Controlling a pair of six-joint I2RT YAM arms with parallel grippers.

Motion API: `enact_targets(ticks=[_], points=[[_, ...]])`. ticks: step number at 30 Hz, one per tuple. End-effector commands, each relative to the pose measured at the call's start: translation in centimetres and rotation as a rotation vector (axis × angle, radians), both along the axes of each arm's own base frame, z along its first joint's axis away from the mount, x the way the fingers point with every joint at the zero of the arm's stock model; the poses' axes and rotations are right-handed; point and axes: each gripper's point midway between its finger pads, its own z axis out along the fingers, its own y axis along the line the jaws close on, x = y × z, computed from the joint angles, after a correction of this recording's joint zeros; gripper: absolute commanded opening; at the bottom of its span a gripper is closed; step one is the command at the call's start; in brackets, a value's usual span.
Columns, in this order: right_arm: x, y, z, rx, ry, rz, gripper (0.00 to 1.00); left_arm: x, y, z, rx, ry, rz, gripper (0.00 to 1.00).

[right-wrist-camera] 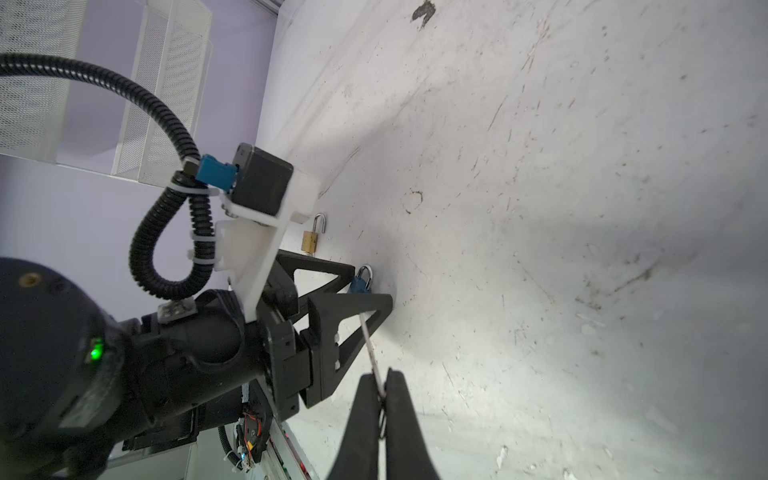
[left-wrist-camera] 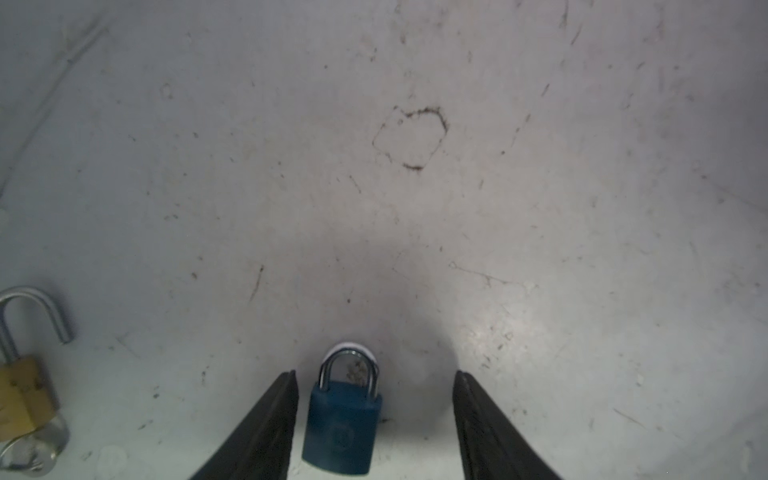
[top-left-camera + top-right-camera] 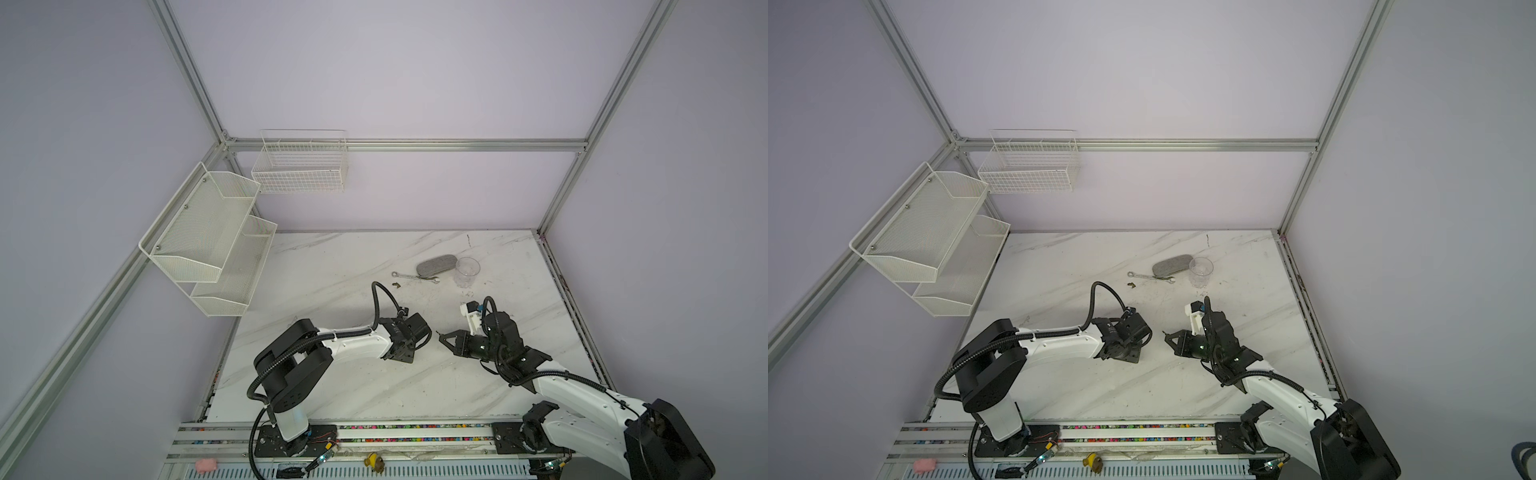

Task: Unlock with the key
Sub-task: 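Close the left gripper on the small blue padlock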

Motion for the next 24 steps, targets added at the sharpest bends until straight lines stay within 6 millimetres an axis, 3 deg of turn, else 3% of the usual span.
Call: enact_targets(ticks=[1, 19, 24], points=[[0.2, -0.1, 0.4, 0.01, -0.029, -0.003, 0.0, 1.0, -0.4, 2.4, 0.02, -0.05, 0.059, 0.59], [0.0, 0.0, 0.3, 0.018, -0.032, 0.006, 0.0, -0.3, -1.5, 0.8, -0.045, 0.037, 0.137, 0.44], [-0.2, -0.1, 0.1, 0.015, -0.032, 0.006, 0.0, -0.2, -1.6, 0.3, -0.029, 0.041, 0.131, 0.45]])
